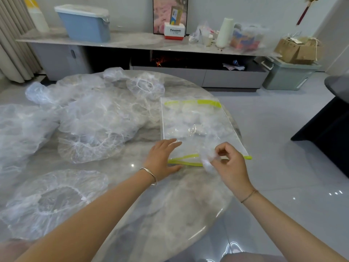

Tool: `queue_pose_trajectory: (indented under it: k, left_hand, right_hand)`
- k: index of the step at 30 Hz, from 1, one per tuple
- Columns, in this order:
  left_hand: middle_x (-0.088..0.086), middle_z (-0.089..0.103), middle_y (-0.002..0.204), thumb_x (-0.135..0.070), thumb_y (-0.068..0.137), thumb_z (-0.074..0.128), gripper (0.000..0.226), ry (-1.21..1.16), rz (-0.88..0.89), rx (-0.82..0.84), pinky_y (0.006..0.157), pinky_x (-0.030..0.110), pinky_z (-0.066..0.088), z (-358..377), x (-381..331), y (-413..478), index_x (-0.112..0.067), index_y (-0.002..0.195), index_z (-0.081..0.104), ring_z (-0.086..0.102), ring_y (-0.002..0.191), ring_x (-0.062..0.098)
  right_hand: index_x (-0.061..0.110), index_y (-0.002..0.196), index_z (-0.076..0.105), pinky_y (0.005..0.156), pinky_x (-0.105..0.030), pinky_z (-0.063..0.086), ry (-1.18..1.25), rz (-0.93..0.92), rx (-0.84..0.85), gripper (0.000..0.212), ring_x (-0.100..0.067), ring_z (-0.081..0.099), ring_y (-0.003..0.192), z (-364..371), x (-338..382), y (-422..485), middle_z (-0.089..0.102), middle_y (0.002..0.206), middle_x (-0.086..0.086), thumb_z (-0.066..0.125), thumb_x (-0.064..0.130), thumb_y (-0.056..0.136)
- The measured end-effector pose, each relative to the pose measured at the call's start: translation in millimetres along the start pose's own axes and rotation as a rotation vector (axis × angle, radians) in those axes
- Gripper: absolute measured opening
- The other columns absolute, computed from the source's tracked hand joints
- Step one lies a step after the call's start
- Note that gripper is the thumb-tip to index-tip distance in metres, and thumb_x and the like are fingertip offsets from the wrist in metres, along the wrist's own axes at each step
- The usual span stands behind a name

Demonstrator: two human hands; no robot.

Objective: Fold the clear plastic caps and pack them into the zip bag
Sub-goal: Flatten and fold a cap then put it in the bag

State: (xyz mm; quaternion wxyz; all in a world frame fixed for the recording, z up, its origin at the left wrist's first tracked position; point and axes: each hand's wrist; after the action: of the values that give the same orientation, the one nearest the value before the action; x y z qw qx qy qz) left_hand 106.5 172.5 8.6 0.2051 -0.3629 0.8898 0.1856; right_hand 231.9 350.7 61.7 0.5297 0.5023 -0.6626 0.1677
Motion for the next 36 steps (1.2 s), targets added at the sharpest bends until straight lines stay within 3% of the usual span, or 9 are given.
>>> queue_pose_trajectory:
  k: [6,8,12,19,21,23,26,29,36]
  left_hand:
    - [-0.002,0.061,0.127,-0.053,0.085,0.038,0.051,-0.094,0.019,-0.079,0.098,0.036,0.042,9.6,4.1,25.3,-0.023,0.115,0.067,0.052,0.118,0.024]
    - [-0.003,0.062,0.124,-0.052,0.090,0.039,0.048,-0.172,-0.017,-0.054,0.097,0.031,0.042,10.0,2.0,27.6,-0.023,0.118,0.065,0.053,0.117,0.020]
    - [-0.005,0.063,0.123,-0.063,0.084,0.022,0.068,-0.236,-0.044,-0.067,0.096,0.030,0.042,15.4,-4.5,21.8,-0.024,0.122,0.063,0.053,0.115,0.016]
    - [0.005,0.068,0.098,-0.053,0.091,0.022,0.062,-0.310,0.010,-0.119,0.082,0.028,0.041,20.2,-11.2,17.0,-0.014,0.107,0.068,0.056,0.093,0.019]
    - [0.010,0.067,0.092,-0.052,0.092,0.022,0.064,-0.324,0.012,-0.122,0.079,0.030,0.041,18.3,-14.2,16.8,-0.008,0.102,0.067,0.055,0.088,0.022]
    - [0.010,0.067,0.095,-0.053,0.091,0.022,0.064,-0.308,0.002,-0.111,0.082,0.030,0.040,17.9,-13.8,16.4,-0.009,0.104,0.067,0.057,0.091,0.024]
    - [0.001,0.065,0.119,-0.052,0.092,0.025,0.057,-0.247,-0.031,-0.075,0.098,0.022,0.032,21.3,-8.2,15.9,-0.020,0.121,0.062,0.051,0.119,0.022]
    - [-0.005,0.054,0.135,-0.058,0.087,0.017,0.062,-0.199,-0.018,-0.043,0.106,0.023,0.024,21.7,-7.7,15.0,-0.031,0.131,0.052,0.037,0.134,0.020]
    - [-0.006,0.047,0.141,-0.044,0.093,0.023,0.048,-0.144,-0.003,-0.006,0.111,0.032,0.023,19.0,-7.4,12.9,-0.036,0.134,0.046,0.032,0.138,0.020]
  right_hand:
    - [0.015,0.079,0.049,0.056,-0.029,0.039,-0.760,-0.897,0.130,0.019,-0.022,0.048,0.065,8.7,-33.1,4.6,0.053,0.073,-0.003,0.048,-0.004,0.076]
    - [0.016,0.080,0.047,0.054,-0.028,0.037,-0.893,-1.004,0.148,0.023,-0.022,0.048,0.063,15.8,-49.9,10.3,0.053,0.072,-0.004,0.043,-0.007,0.079]
    - [0.014,0.070,0.056,0.057,-0.028,0.036,-0.911,-0.829,0.082,0.018,-0.023,0.051,0.061,28.8,-73.6,19.8,0.053,0.071,-0.004,0.048,-0.002,0.076]
    - [0.011,0.074,0.063,0.055,-0.022,0.032,-0.751,-0.471,-0.036,0.021,-0.015,0.047,0.070,34.7,-67.7,27.2,0.058,0.076,-0.002,0.045,0.002,0.066]
    - [0.013,0.081,0.067,0.065,-0.024,0.039,-0.792,-0.437,0.037,0.019,-0.019,0.058,0.074,37.6,-74.6,27.4,0.063,0.083,-0.002,0.049,0.011,0.075]
    - [0.015,0.097,0.070,0.090,-0.028,0.036,-0.802,-0.425,0.226,0.032,-0.027,0.065,0.095,38.8,-80.7,24.3,0.067,0.101,-0.002,0.043,0.031,0.091]
    - [0.031,0.138,0.046,0.113,-0.033,-0.001,-0.848,-0.258,0.483,0.081,-0.020,0.022,0.143,31.6,-76.7,17.7,0.036,0.149,0.014,-0.005,0.067,0.087]
    - [0.043,0.147,0.019,0.113,-0.036,-0.013,-0.888,-0.167,0.569,0.095,-0.018,-0.016,0.145,24.9,-78.2,21.0,0.003,0.150,0.026,-0.026,0.075,0.070]
    - [0.042,0.148,0.016,0.115,-0.042,-0.009,-0.864,-0.037,0.584,0.086,-0.022,-0.012,0.146,48.5,-81.3,62.3,-0.002,0.159,0.012,-0.011,0.069,0.071]
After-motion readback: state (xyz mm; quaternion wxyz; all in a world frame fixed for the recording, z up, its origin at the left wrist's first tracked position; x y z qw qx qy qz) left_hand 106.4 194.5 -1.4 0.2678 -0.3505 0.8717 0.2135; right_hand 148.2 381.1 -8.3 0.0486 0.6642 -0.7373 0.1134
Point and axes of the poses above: each hand's wrist, its own y-axis towards the middle knuckle, its own z-axis out of the palm, x = y × z
